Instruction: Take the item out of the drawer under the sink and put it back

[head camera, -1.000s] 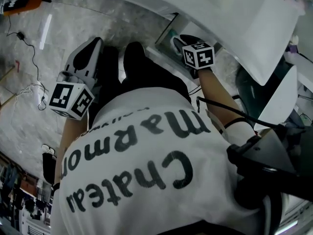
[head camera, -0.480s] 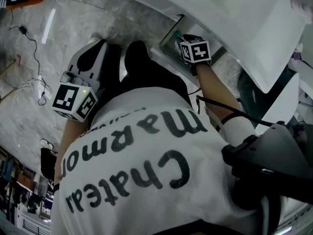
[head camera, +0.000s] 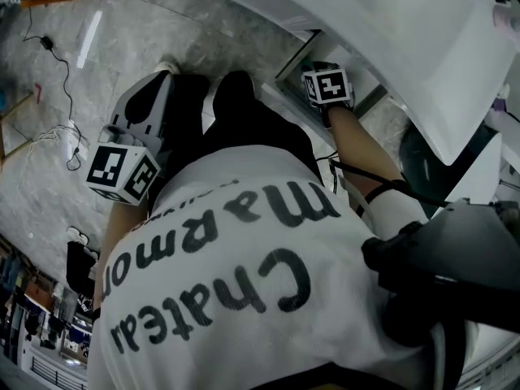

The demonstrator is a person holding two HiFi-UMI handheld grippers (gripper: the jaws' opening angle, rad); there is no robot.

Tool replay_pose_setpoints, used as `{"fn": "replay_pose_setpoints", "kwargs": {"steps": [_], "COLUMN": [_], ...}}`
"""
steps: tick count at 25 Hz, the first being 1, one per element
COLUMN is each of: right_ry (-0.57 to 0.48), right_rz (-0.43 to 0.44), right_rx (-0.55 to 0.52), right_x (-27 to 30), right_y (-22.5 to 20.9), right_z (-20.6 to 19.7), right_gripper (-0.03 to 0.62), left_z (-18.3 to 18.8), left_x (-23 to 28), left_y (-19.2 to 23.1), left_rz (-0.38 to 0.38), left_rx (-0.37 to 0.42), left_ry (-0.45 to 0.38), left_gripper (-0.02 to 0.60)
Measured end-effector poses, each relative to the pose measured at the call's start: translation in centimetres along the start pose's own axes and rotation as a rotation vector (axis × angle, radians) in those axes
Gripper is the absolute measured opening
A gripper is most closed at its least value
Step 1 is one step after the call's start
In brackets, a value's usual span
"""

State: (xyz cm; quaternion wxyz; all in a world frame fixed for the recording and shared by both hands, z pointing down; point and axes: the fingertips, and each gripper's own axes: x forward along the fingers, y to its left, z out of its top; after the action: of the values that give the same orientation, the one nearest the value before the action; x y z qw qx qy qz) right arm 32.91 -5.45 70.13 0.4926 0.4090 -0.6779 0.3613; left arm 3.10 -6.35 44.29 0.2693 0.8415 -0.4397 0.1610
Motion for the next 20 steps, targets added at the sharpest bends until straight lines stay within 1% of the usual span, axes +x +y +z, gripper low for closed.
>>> {"fn": "replay_pose_setpoints", "kwargs": {"steps": [3,8,15,20], "right_ry": [0.006,0.028,0.061,0.043], "right_rz": [-0.014,-0.007,-0.031,-0.053], "right_rx": [-0.021,-0.031,-0.007,0.003], "right_x": [0.1,0.7,1.1,1.0], "right_y": [-0.2,-0.2,-0.6,-0.7], "right_z": [-0.1,-0.2,-0.4,-0.6], "right_gripper": [0.124,0.126,0.130,0.130], "left_z": [0.0,0.1,0.6,0.7], "left_x": [-0.2,-0.5,-0.7,-0.7], "left_y": [0.1,0.3,0.4,0.6], "left_rz": [0.007,0.021,0.025,0.025], "left_rx": [0.003,0.009,0.024,0.034], "left_ry": [0.001,-0.005,-0.011,-0.019], "left_gripper": [0.009,0.009,0.009,0.009]}}
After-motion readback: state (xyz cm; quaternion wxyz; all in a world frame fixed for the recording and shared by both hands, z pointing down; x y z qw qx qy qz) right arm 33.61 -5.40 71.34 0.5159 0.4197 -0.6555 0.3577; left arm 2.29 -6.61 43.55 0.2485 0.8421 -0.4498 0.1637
